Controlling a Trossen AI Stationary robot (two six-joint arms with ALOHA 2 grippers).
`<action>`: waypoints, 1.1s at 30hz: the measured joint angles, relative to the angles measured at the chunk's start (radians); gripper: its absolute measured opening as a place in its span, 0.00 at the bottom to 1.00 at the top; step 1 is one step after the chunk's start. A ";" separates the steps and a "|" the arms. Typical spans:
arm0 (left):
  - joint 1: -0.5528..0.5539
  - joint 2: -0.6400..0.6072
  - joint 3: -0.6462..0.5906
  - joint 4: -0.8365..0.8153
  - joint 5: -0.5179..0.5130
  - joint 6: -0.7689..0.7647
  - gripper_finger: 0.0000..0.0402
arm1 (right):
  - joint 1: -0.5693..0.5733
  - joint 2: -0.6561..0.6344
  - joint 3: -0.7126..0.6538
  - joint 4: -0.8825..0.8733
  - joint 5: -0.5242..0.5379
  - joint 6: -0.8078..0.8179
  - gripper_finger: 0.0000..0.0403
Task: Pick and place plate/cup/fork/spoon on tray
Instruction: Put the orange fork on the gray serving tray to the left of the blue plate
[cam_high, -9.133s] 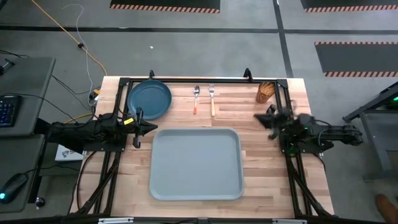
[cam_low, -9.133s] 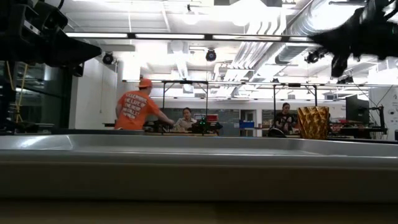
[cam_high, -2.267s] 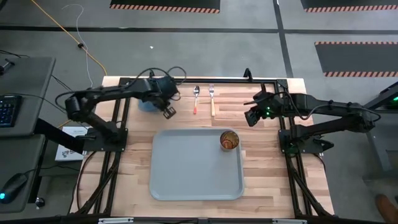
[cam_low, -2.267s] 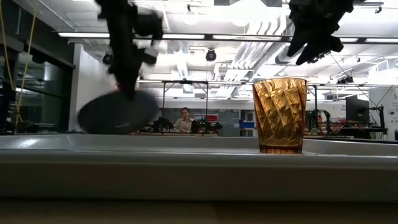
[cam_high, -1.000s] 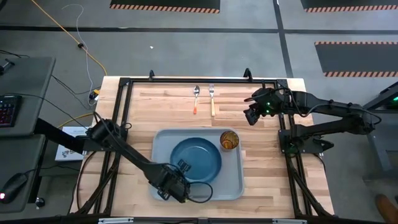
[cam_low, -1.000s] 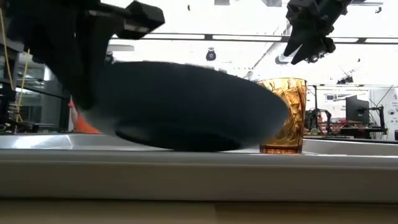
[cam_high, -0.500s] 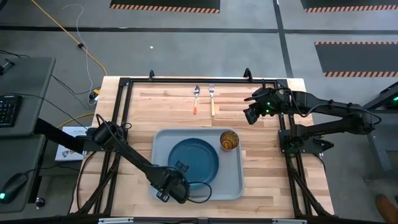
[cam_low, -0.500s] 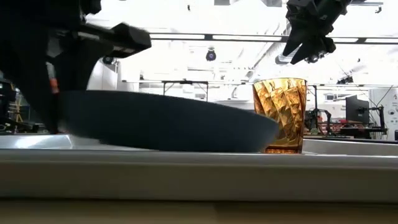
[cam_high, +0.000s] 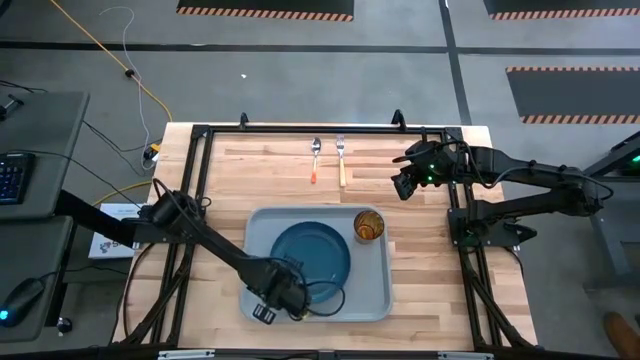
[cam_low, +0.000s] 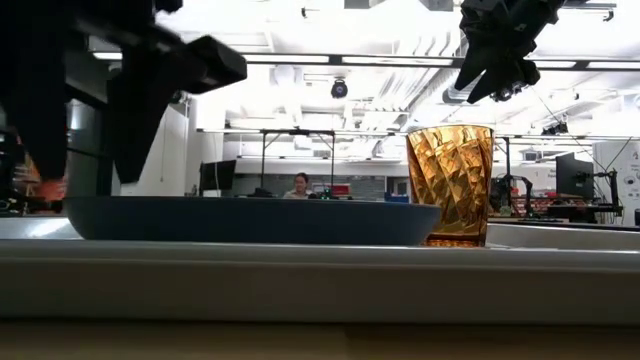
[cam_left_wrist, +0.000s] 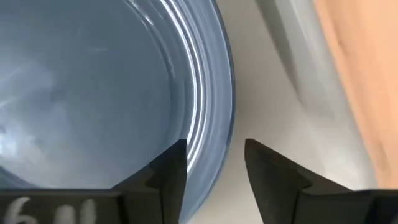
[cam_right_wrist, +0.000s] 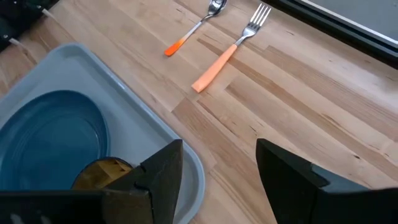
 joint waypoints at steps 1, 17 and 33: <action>0.007 -0.013 0.000 -0.018 0.015 0.000 0.39 | 0.000 0.000 0.000 0.000 0.000 0.000 0.48; 0.301 -0.602 -0.092 -0.009 -0.186 -0.296 0.43 | 0.000 0.004 0.001 0.108 -0.085 0.023 0.48; 0.833 -1.120 -0.787 0.687 -0.130 -0.573 0.43 | -0.022 0.572 0.228 0.200 -0.015 0.202 0.48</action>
